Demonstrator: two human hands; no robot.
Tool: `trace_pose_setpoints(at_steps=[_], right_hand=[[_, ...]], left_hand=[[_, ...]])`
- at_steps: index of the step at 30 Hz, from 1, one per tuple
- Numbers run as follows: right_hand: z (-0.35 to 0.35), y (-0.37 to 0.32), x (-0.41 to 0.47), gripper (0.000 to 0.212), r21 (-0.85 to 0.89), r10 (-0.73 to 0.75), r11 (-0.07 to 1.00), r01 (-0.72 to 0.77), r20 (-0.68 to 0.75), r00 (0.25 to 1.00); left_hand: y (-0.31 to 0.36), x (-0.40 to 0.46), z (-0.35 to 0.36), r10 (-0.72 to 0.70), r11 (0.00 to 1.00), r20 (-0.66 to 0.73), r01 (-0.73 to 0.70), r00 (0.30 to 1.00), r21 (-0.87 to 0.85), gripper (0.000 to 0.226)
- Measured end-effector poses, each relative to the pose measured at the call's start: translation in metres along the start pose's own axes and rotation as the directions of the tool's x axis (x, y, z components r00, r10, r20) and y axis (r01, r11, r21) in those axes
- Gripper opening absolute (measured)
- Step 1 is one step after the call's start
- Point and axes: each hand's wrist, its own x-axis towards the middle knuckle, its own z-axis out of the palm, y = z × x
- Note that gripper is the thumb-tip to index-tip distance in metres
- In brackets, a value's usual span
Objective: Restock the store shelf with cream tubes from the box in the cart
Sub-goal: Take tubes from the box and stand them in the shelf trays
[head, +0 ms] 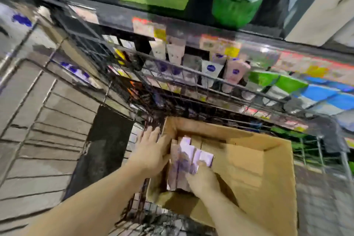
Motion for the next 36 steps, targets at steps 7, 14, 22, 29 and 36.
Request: trace_pose_setpoints(at_steps=[7,14,22,29,36], right_hand=[[0.058,-0.002,0.031,0.047,0.124,0.127,0.985,-0.118,-0.068,0.989],[0.035,-0.002,0.010,0.034,0.282,0.073,0.959,-0.038,-0.114,0.991],[0.012,-0.036,-0.019,0.040,0.284,-0.185,0.937,0.202,-0.086,0.979],[0.047,-0.011,0.005,0.043,0.139,-0.016,0.990,0.012,0.028,0.999],[0.087,-0.026,0.019,0.052,0.197,0.220,0.958,-0.206,-0.051,0.974]], left_hand=[[-0.019,0.024,0.048,0.009,0.996,-0.048,-0.013,0.999,-0.087,0.060],[-0.013,0.015,0.046,0.074,0.969,-0.159,-0.109,0.984,-0.222,0.052],[-0.015,0.021,0.025,0.099,0.817,0.076,-0.038,0.992,-0.576,0.035],[-0.037,0.021,0.020,-0.003,0.439,0.123,0.112,0.992,-0.891,0.019],[-0.046,0.024,0.025,-0.096,0.318,0.137,0.161,0.986,-0.934,0.033]])
